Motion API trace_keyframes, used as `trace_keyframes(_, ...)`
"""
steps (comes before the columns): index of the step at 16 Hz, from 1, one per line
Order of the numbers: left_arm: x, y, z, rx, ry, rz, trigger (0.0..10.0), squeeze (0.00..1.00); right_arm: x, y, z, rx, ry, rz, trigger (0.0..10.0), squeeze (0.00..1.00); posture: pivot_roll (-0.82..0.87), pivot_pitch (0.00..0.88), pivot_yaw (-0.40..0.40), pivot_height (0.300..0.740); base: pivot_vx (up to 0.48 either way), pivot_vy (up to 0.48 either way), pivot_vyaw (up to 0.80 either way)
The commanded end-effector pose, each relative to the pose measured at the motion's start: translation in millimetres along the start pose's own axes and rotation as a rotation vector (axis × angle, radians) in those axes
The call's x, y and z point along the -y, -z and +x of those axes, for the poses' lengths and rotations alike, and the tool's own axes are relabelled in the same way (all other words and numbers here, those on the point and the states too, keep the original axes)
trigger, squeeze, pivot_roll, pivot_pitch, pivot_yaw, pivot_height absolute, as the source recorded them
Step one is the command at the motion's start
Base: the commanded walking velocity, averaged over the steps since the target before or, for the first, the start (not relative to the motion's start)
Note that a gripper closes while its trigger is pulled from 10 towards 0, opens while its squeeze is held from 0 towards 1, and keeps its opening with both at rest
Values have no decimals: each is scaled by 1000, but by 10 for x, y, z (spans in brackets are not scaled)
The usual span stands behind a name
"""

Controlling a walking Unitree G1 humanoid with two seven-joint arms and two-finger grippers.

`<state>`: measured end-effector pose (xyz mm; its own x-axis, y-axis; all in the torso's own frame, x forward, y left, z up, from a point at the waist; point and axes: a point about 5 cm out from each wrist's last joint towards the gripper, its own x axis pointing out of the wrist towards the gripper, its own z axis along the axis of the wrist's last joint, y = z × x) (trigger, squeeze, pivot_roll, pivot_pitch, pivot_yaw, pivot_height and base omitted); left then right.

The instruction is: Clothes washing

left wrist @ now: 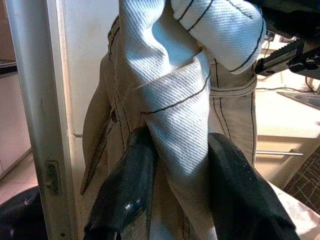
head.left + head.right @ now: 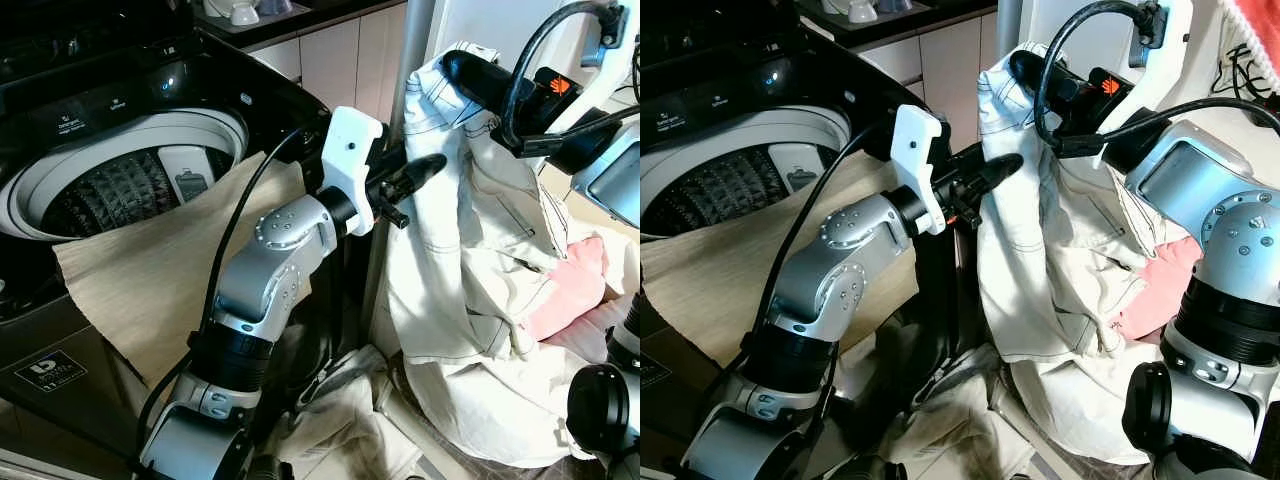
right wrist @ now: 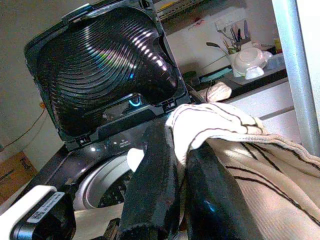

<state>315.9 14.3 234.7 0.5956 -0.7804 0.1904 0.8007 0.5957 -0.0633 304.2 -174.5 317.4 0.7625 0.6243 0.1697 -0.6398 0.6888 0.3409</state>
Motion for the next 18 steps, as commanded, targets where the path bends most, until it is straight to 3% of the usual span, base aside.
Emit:
trace_keyframes(1, -29, -51, 15, 24, -3, 0, 0, 0, -111, -99, -15, 53, -50, -29, 0, 0, -87, 0, 41, 740, 0, 0, 0)
trace_keyframes(12, -128, -89, 2, 46, -36, 3, 0, 0, -113, -76, -42, 48, -45, -44, 0, 0, -85, 0, 46, 740, 0, 0, 0)
trace_keyframes(13, -156, -114, 4, 50, -46, 14, 0, 0, -63, -61, -50, 32, 3, -45, 10000, 1000, -83, 0, 48, 740, 0, 0, 0)
trace_keyframes(15, -242, -166, -1, 54, -86, 26, 0, 0, -46, -28, -91, 11, -10, -36, 10000, 1000, -77, 0, 48, 740, 0, 0, 0)
trace_keyframes(17, -390, -265, -18, 56, -140, 64, 0, 0, -51, 12, -158, -35, 10, -108, 10000, 1000, -69, 0, 52, 740, 0, 0, 0)
trace_keyframes(18, -523, -412, -27, 72, -171, 106, 0, 0, -31, 24, -200, -59, 43, -141, 10000, 592, -68, 0, 53, 740, 0, 0, 0)
